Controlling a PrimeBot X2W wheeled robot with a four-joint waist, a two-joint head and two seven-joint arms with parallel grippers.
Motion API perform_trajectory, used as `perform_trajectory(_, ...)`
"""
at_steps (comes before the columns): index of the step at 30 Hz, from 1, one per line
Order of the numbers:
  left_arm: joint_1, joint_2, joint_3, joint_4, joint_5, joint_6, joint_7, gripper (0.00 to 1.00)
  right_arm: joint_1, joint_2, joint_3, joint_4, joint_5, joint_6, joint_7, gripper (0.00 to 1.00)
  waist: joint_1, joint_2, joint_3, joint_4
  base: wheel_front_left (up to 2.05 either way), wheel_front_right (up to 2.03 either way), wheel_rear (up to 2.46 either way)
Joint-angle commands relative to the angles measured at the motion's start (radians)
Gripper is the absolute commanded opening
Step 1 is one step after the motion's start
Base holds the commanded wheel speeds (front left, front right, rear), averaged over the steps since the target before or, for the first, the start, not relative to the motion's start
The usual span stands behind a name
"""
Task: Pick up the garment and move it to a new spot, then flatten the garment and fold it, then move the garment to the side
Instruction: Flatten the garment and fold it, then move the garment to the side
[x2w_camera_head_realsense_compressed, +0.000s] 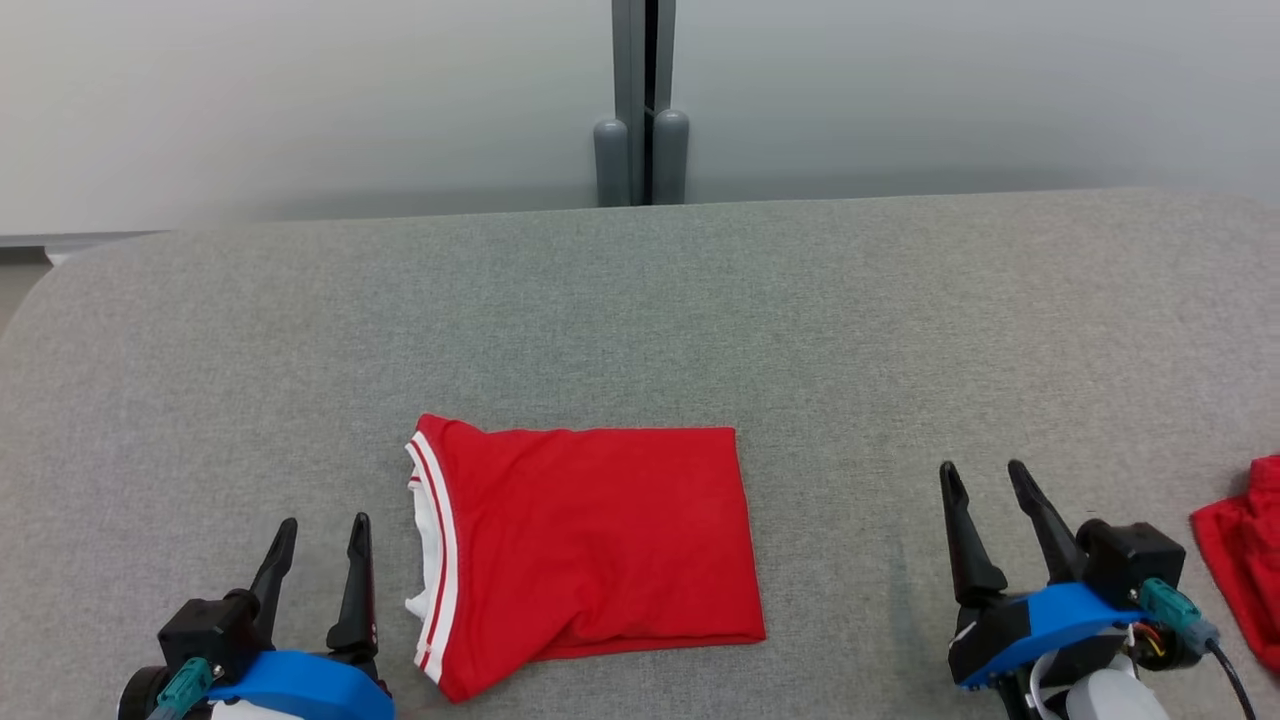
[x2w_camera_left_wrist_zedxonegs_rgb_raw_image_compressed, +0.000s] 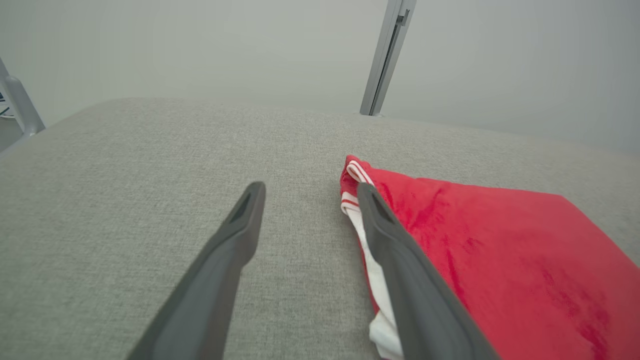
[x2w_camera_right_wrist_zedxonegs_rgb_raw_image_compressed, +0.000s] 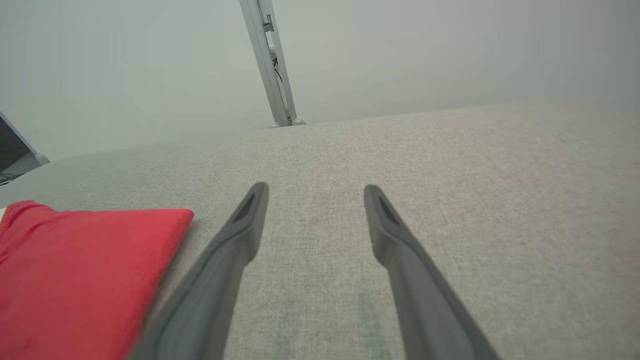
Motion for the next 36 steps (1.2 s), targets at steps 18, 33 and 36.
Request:
perform_trajectory(18,0.104,-0.071,0.088,0.032,0.115,0.001,0.001,1.0,0.109,-0.002,0.012,0.044,-0.012,0.0,-0.004,1.0,0.0,0.0,-0.119,-0.035,0.0,0.0,0.0)
perform_trajectory(33,0.087,-0.077,0.074,0.018,0.106,0.001,0.001,1.0,0.108,-0.002,0.056,0.045,0.001,0.0,-0.004,1.0,0.0,0.0,-0.083,0.004,0.0,0.0,0.0)
perform_trajectory(36,0.064,-0.061,0.047,0.011,0.09,0.001,0.001,1.0,0.082,-0.002,0.086,0.061,0.018,0.0,-0.004,1.0,0.0,0.0,-0.051,0.05,0.0,0.0,0.0)
